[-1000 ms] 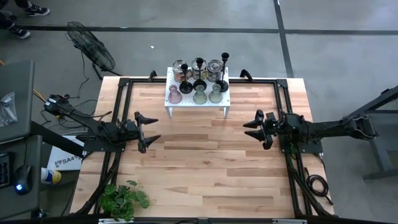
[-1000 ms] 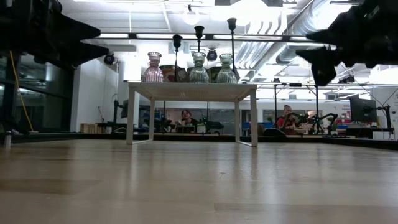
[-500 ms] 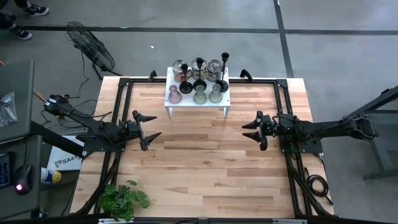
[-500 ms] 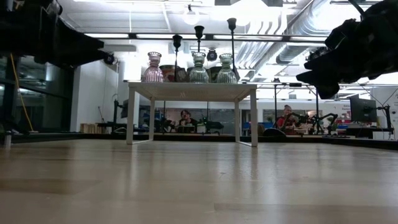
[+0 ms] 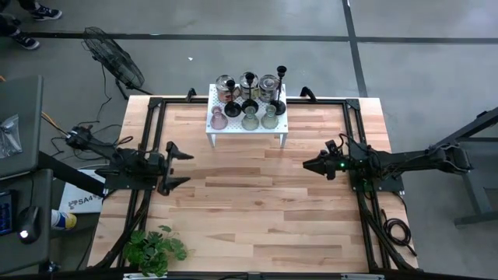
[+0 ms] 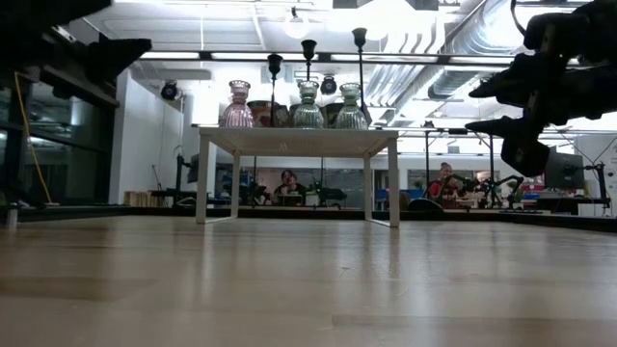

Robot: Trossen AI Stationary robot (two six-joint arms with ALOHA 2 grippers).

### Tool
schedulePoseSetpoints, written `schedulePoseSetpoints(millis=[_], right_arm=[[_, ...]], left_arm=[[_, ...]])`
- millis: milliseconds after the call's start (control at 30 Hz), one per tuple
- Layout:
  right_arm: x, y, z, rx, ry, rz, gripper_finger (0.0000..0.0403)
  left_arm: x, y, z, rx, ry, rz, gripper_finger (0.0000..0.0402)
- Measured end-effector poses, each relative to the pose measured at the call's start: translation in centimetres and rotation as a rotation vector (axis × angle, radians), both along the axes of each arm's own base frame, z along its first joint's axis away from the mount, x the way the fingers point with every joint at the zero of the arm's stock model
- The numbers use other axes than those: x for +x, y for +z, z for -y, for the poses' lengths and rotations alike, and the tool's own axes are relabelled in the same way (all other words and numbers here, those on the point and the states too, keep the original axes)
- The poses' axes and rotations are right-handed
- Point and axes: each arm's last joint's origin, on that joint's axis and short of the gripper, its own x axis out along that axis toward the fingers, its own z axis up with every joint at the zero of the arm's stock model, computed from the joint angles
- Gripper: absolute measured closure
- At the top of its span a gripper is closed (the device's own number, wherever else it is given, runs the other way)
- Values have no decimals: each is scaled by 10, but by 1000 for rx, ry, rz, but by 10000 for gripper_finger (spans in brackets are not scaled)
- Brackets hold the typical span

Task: Pick & Place candle stick holders
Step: Return to Home Position

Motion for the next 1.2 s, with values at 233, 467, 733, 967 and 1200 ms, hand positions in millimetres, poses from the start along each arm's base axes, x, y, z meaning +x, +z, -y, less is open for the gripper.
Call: schedulePoseSetpoints(millis=[233,467,733,967,1200], right_arm=[[0,0,0,3,-1,0,227],[0,0,0,3,-1,0,227],[0,0,0,3,-1,0,227],[0,0,0,3,-1,-1,227],[0,0,0,-116,9,1,227]], left_arm=[[-4,-8,-1,-129,-60,-63,41],[-3,-15,0,-90,-60,-154,41],[-4,-13,0,-92,-60,-149,41],[-4,-13,-1,-93,-60,-148,41],[-4,-13,-1,-93,-60,-148,41]])
